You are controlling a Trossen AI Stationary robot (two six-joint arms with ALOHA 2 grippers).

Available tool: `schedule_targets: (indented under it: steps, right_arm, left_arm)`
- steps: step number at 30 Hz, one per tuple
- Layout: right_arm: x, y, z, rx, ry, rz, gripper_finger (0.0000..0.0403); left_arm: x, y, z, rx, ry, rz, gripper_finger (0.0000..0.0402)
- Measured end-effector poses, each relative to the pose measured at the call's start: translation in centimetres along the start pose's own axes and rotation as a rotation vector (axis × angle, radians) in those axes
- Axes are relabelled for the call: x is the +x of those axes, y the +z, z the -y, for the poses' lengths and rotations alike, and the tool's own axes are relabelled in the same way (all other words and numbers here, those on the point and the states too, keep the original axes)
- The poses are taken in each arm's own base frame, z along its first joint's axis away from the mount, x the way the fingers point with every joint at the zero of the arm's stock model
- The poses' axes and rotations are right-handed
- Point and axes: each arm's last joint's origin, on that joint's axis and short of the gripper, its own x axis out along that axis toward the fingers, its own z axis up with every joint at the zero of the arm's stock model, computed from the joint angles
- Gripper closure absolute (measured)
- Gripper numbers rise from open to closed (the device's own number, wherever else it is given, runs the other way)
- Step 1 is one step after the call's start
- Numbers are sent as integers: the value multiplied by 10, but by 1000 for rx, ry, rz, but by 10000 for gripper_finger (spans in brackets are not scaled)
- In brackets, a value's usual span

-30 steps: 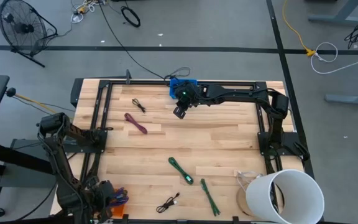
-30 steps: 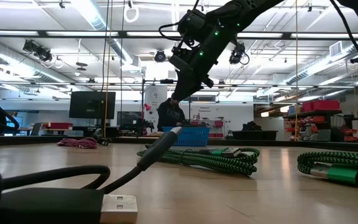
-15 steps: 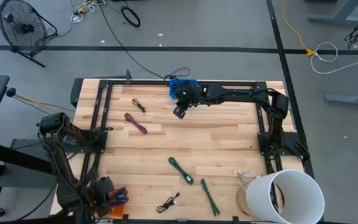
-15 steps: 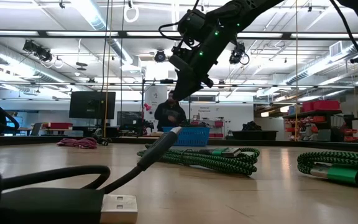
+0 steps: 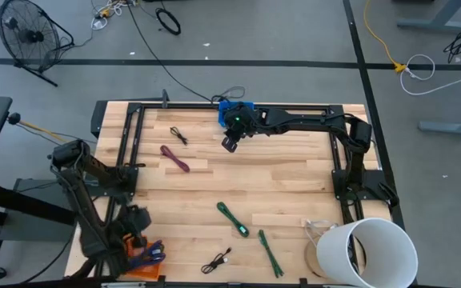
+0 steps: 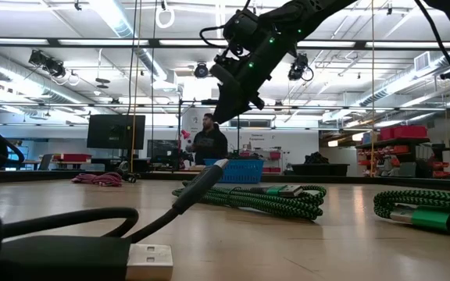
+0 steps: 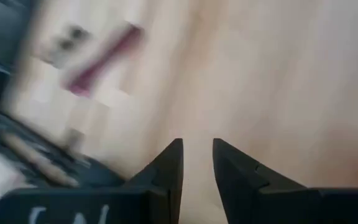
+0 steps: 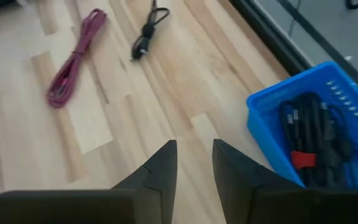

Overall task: Pick & Place USB Port
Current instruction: Put the pink black charger cable into the orange bin

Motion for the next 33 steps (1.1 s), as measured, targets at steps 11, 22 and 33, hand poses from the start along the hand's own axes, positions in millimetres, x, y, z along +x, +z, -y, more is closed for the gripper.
schedule_targets:
  steps: [11,22,33]
  right_arm:
    - [0,0,-1,-1,12,2,298]
    - [0,0,-3,-6,16,5,298]
    - [-1,5,-8,-8,33,59,298]
  left_arm:
    - [42,32,-57,56,113,51,343]
    - [109,20,-115,46,-28,-81,347]
    - [148,55,-148,-129,-156,-162,347]
